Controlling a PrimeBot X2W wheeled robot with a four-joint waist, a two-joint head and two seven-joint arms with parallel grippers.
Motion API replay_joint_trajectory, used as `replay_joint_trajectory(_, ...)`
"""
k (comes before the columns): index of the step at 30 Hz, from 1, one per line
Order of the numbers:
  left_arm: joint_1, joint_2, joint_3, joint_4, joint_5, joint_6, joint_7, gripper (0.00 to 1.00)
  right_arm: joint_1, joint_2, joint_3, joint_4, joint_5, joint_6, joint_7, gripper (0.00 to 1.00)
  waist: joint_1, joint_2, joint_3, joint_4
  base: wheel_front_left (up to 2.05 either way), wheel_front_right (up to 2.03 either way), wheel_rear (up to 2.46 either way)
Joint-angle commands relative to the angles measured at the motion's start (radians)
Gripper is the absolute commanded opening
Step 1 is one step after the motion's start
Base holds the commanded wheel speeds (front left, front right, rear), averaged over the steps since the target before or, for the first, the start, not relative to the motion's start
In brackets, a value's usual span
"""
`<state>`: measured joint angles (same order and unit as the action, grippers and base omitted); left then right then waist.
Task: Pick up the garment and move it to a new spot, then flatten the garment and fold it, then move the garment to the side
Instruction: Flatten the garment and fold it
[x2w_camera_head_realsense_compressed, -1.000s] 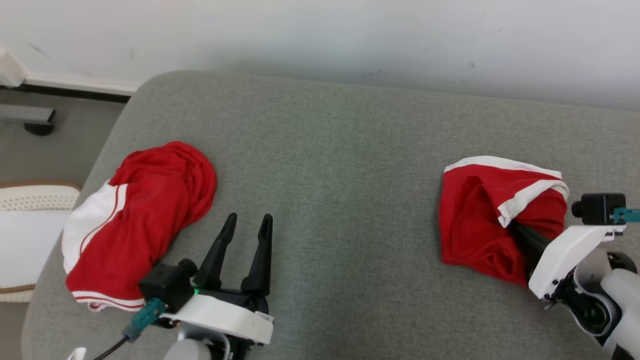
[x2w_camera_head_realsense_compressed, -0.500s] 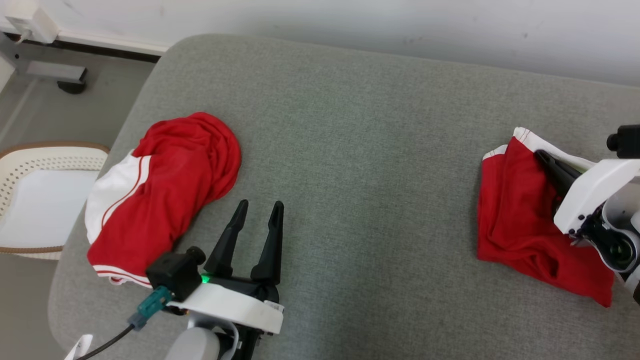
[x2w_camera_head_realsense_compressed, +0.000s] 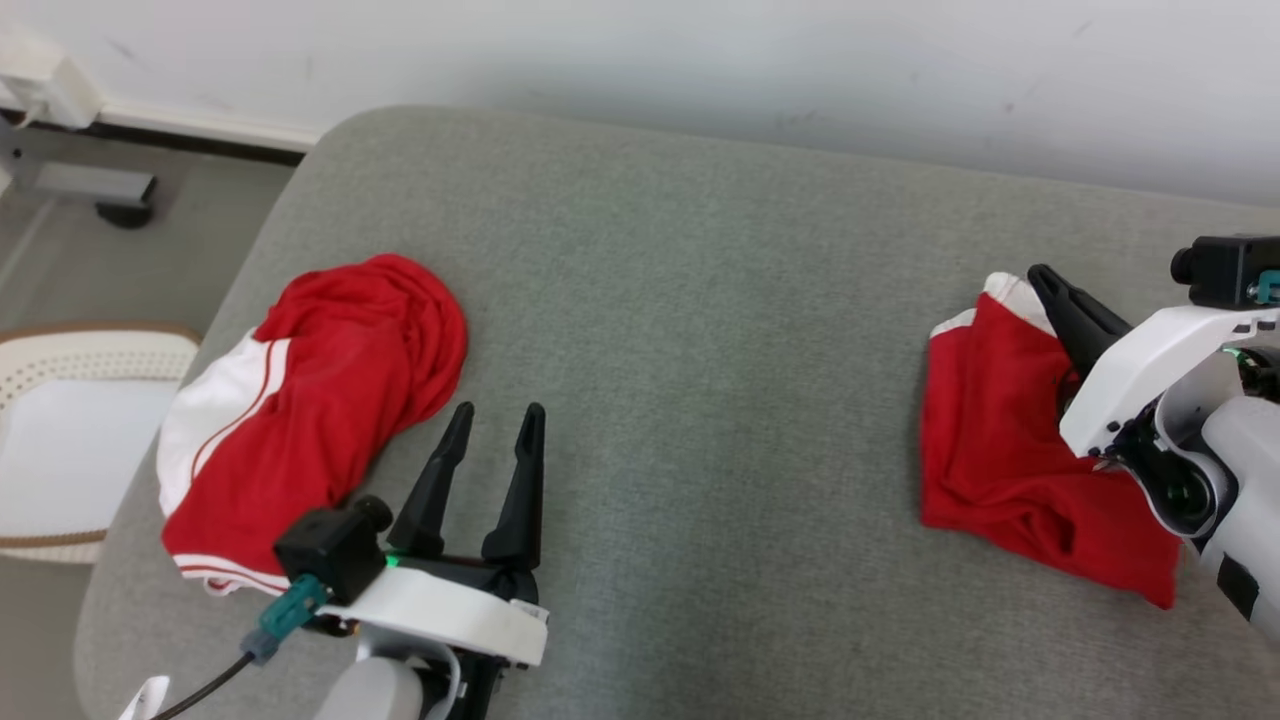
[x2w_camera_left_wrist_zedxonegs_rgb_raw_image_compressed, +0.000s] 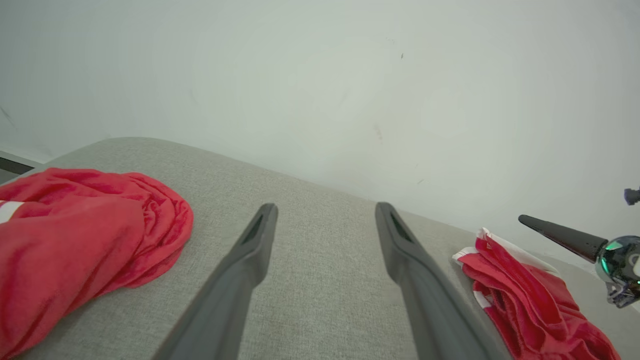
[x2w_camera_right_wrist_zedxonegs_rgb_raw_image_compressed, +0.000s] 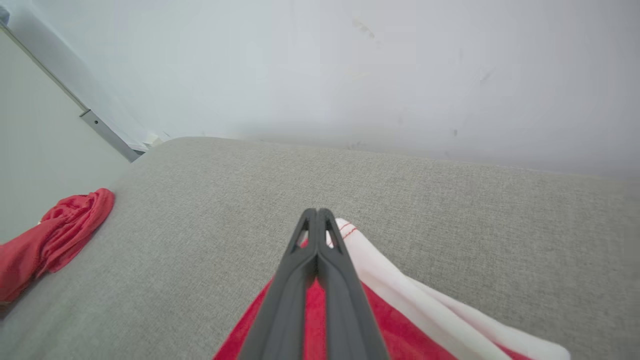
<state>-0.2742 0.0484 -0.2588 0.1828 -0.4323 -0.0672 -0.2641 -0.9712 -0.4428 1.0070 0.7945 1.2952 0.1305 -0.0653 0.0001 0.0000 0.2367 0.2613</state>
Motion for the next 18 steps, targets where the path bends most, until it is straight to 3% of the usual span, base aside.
replay_joint_trajectory(1,0.017,0.004,0.011,0.004,0.019,-0.003,0.0,1.0,0.018,-0.006,0.01,-0.008,0.001,0.0,-0.019,0.0,-0.0001,0.0,-0.032,-0.032,0.0,0.0,0.0)
replay_joint_trajectory(4,0.033,0.004,0.027,0.01,0.033,-0.011,0.0,1.0,0.034,-0.009,0.032,-0.025,0.0,0.0,-0.054,0.03,-0.0001,0.0,-0.067,-0.07,0.0,0.0,0.0)
replay_joint_trajectory(6,0.044,0.004,0.042,0.013,0.043,-0.013,0.0,1.0,0.041,-0.01,0.043,-0.039,0.004,0.0,-0.079,0.4,-0.0001,0.0,-0.089,-0.097,0.0,0.0,0.0)
replay_joint_trajectory(8,0.055,0.004,0.057,0.014,0.056,-0.018,0.0,1.0,0.049,-0.011,0.055,-0.051,-0.001,0.0,-0.105,1.0,-0.0001,0.0,-0.111,-0.125,0.0,0.0,0.0)
replay_joint_trajectory(18,0.09,0.004,0.119,0.016,0.103,-0.035,0.0,1.0,0.111,-0.032,0.057,-0.095,-0.024,0.0,-0.19,1.0,-0.0001,0.0,-0.193,-0.243,0.0,0.0,0.0)
